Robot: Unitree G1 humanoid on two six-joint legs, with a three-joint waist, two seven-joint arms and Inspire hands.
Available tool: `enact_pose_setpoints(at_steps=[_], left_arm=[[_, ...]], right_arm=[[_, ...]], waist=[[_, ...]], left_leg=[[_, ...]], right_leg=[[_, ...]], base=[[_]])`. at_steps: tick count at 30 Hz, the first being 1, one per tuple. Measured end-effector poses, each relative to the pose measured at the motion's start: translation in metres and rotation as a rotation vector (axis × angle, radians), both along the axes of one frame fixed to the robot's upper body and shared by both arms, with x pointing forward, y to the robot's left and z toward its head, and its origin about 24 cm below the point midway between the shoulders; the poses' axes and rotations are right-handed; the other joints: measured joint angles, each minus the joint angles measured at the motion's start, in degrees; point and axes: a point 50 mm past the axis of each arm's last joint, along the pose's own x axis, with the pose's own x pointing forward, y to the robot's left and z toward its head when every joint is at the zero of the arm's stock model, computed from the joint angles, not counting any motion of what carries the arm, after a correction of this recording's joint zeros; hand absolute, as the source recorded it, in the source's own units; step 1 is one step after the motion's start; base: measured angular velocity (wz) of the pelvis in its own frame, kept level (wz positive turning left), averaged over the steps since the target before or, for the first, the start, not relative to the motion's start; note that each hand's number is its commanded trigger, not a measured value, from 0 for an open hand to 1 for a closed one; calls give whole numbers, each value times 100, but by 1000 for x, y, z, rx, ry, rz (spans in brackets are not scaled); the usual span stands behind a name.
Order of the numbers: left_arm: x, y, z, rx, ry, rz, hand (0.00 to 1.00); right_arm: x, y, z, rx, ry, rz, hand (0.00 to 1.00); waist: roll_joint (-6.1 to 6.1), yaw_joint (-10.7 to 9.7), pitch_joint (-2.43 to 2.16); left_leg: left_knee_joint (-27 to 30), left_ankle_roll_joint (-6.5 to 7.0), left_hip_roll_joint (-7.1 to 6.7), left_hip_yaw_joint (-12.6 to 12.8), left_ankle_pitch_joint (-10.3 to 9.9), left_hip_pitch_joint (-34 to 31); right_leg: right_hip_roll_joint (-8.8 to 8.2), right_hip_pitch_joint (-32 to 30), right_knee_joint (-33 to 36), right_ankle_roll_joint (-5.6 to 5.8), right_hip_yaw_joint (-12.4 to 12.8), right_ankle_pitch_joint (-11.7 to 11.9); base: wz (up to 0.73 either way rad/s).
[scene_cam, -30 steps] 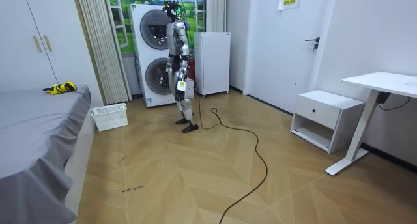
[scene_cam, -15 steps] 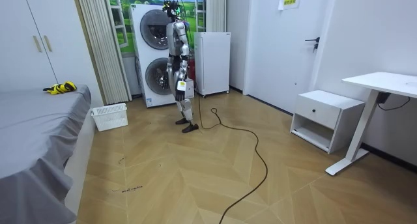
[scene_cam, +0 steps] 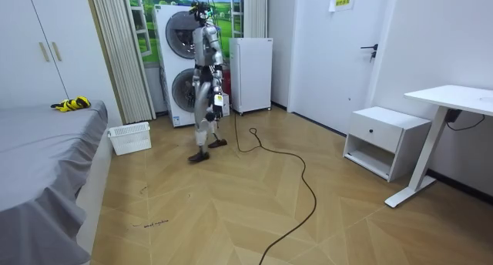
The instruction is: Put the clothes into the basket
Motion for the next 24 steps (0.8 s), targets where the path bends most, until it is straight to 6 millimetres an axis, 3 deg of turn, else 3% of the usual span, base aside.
enact_pose_setpoints(at_steps=[1,2,3,4,5,6,7,8,9,10,11,12,13,14,15,16,17,18,19,20,21,22,23,24], left_arm=[[-10,0,0,5,23,19,0],[-19,-1,-1,7,47,28,0],[-22,-2,-1,4,58,31,0],[-23,-5,-2,-6,67,33,0],[-22,-7,-3,-14,62,30,0],[-19,-7,-3,-16,54,27,0],[-10,-8,-3,-27,29,19,0],[-4,-8,-3,-33,5,35,0],[-1,-7,-2,-34,-4,43,0],[3,-5,-2,-33,-20,58,0],[8,-3,-1,-27,-33,62,0],[11,-3,-1,-23,-39,60,0],[17,-3,0,-20,-56,47,0],[24,-2,1,-12,-81,31,0],[27,-2,1,-9,-92,25,0],[32,-2,2,-6,-102,14,0],[36,-4,2,-8,-108,-10,0],[38,-5,2,-9,-113,-23,0],[43,-6,4,-9,-130,-47,0],[45,-6,4,-10,-133,-56,0],[44,-9,3,-16,-125,-71,0],[43,-13,3,-25,-121,-88,0],[41,-16,2,-34,-115,-106,0],[37,-17,1,-36,-106,-110,0]], right_arm=[[-3,1,-1,5,15,0,0],[-5,1,-1,4,24,-3,0],[-6,1,-1,1,28,-8,0],[-8,0,-1,-2,31,-13,0],[-9,-1,-1,-6,33,-19,0],[-12,0,-1,-6,39,-21,0],[-13,-1,-1,-12,41,-18,0],[-10,-1,0,-17,31,-18,0],[-9,-1,0,-18,24,-19,0],[-8,-1,0,-21,19,-24,0],[-6,-1,0,-28,11,-27,0],[-6,-2,1,-37,8,-31,0],[-5,-4,1,-53,1,-49,0],[-2,-4,2,-62,-16,-56,0],[1,-4,3,-62,-28,-56,0],[5,-4,4,-56,-50,-69,0],[14,-4,6,-58,-89,-70,0],[18,-3,7,-61,-105,-70,0],[26,-2,9,-66,-138,-70,0],[29,-1,10,-70,-150,-68,0],[33,-1,11,-82,-163,-69,0],[34,-1,12,-102,-170,-86,0],[34,-3,12,-124,-172,-102,0],[35,-4,13,-136,-174,-110,0]], waist=[[11,56,1],[43,54,17],[22,54,5],[-30,34,-7],[-73,13,-51],[-169,6,-50],[-222,12,-23],[-215,43,-29],[-212,41,-31],[-204,24,-29],[-205,19,-29],[-223,-3,-14],[-142,-10,-44],[-19,4,-88],[10,26,-80],[97,0,-25],[226,-13,-7],[257,-14,-8],[299,-29,-8],[303,-56,8],[294,-130,14],[304,-154,9],[341,-181,6],[357,-170,-30]], left_leg=[[-495,-6,65,-6,308,-81],[-580,30,108,-4,681,-121],[-511,82,92,10,902,-131],[-290,233,-10,43,1215,-194],[113,457,-109,145,1225,-291],[366,490,-159,227,1014,-348],[827,535,-201,353,660,-434],[1197,564,-190,438,306,-453],[1328,575,-187,480,139,-419],[1404,615,-210,574,-125,-252],[1350,643,-289,651,-315,38],[1315,671,-318,678,-404,181],[1180,707,-362,630,-542,485],[927,745,-416,515,-635,826],[804,741,-419,468,-651,989],[553,731,-375,350,-661,1323],[371,712,-304,133,-693,1572],[285,700,-290,25,-714,1690],[98,687,-280,-129,-747,1942],[5,677,-280,-186,-777,2076],[-159,642,-261,-358,-843,2345],[-315,573,-193,-435,-948,2620],[-391,465,-64,-487,-1056,2911],[-438,419,-6,-519,-1111,3011]], right_leg=[[-10,109,3,20,123,-113],[-65,239,-5,64,224,-244],[-129,296,-17,96,228,-314],[-264,379,-29,234,292,-426],[-411,451,-59,348,346,-534],[-488,475,-59,413,350,-571],[-635,545,-26,469,343,-568],[-742,575,185,574,323,-505],[-789,551,388,617,323,-482],[-895,388,1050,761,304,-383],[-1047,153,1882,853,235,-79],[-1087,57,2255,854,188,189],[-1118,-161,2920,767,167,918],[-1117,-443,3502,614,114,1376],[-1074,-614,3727,567,41,1195],[-878,-997,3966,399,-151,710],[-591,-1418,3876,307,-360,357],[-464,-1639,3725,286,-454,246],[-272,-2039,3224,251,-555,161],[-205,-2212,2832,249,-582,163],[-97,-2419,1947,219,-579,269],[-74,-2506,1060,185,-616,755],[-39,-2535,533,190,-659,1422],[-13,-2533,364,142,-664,1682]], base=[[-64],[-58],[-50],[-34],[-28],[-27],[-34],[-37],[-31],[-26],[-17],[0],[13],[11],[8],[19],[27],[37],[32],[54],[71],[91],[73],[53]])
